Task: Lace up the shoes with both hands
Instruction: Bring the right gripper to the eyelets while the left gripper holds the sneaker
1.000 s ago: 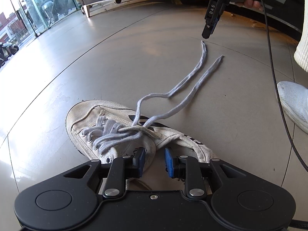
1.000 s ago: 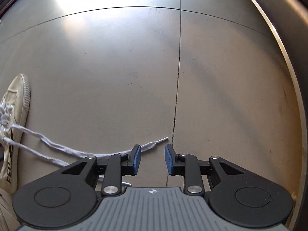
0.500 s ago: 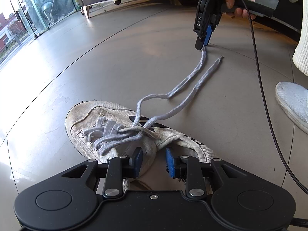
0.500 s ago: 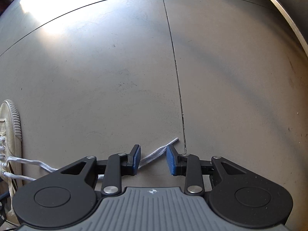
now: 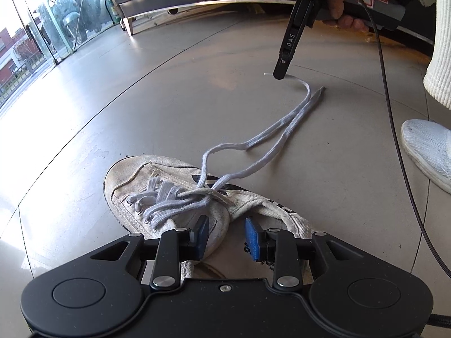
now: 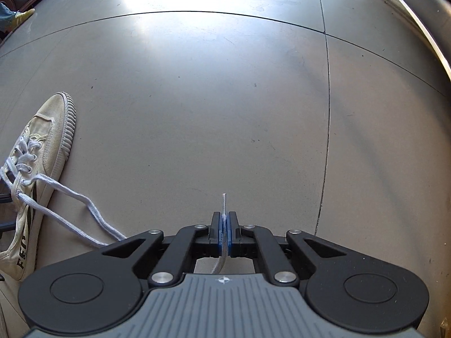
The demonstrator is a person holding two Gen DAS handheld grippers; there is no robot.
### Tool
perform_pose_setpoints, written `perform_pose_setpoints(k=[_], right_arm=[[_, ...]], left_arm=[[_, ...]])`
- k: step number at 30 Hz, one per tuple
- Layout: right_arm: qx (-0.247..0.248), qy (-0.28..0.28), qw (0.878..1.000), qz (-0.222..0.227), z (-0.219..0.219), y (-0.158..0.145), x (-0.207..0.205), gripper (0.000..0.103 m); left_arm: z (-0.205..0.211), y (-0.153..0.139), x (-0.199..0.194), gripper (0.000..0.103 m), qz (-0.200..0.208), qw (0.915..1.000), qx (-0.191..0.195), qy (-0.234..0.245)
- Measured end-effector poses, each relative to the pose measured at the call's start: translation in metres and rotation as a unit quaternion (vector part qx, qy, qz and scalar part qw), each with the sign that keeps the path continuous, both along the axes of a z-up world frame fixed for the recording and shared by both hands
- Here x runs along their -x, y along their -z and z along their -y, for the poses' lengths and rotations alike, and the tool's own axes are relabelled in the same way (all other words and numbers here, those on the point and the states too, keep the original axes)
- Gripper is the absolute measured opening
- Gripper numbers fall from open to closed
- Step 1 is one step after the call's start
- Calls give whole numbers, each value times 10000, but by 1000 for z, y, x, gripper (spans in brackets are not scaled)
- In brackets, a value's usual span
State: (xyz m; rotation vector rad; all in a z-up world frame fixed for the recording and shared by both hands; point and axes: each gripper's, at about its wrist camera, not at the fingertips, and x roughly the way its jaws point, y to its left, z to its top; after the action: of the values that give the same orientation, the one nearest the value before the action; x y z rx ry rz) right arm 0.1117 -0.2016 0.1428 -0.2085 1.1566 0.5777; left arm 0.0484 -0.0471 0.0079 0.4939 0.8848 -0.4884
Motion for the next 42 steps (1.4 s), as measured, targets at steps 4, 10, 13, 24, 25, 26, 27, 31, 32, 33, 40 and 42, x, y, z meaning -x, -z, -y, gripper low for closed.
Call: perform_pose_setpoints(k=[4, 10, 13, 24, 25, 26, 27, 31, 32, 33, 40, 42], right_arm=[[-534, -586, 9968, 103, -30, -22, 12, 3], [-973, -1968, 9755, 136, -101, -45, 30, 3], [-1216, -2509, 9603, 32, -124, -52, 40, 3], [-1256, -3205, 9388, 151, -160, -37, 89, 4], [-1263, -3189, 9392, 141, -160, -37, 90, 4], [-1270, -3173, 9397, 137, -159, -38, 90, 4], [-1282, -3146, 9404, 125, -159, -39, 90, 4], [-1298, -3099, 9418, 144, -159, -35, 91, 4], [-1301, -3092, 9419, 160, -159, -35, 92, 4], [-1304, -3086, 9421, 176, -158, -35, 93, 4], [-1399, -3081, 9406, 257, -153, -39, 97, 4], [-1412, -3175, 9372, 310, -153, -40, 100, 4]], left_arm=[[-9, -23, 9, 28, 54, 9990, 391, -184], [-16, -35, 10, 28, 386, 9972, 76, -634], [-18, -29, 4, 28, 390, 9963, -149, -756], [-14, -12, -14, 20, 241, 9963, -408, -714], [-14, -12, -15, 16, 241, 9964, -410, -703], [-14, -12, -16, 15, 253, 9964, -420, -685], [-13, -12, -16, 14, 262, 9965, -435, -667], [-13, -13, -19, 10, 265, 9963, -435, -690], [-15, -14, -20, 8, 240, 9962, -371, -748], [-17, -15, -22, 7, 211, 9960, -288, -821], [-41, -26, -34, 4, -147, 9879, 500, -1458], [-51, -28, -36, 3, -248, 9828, 773, -1661]])
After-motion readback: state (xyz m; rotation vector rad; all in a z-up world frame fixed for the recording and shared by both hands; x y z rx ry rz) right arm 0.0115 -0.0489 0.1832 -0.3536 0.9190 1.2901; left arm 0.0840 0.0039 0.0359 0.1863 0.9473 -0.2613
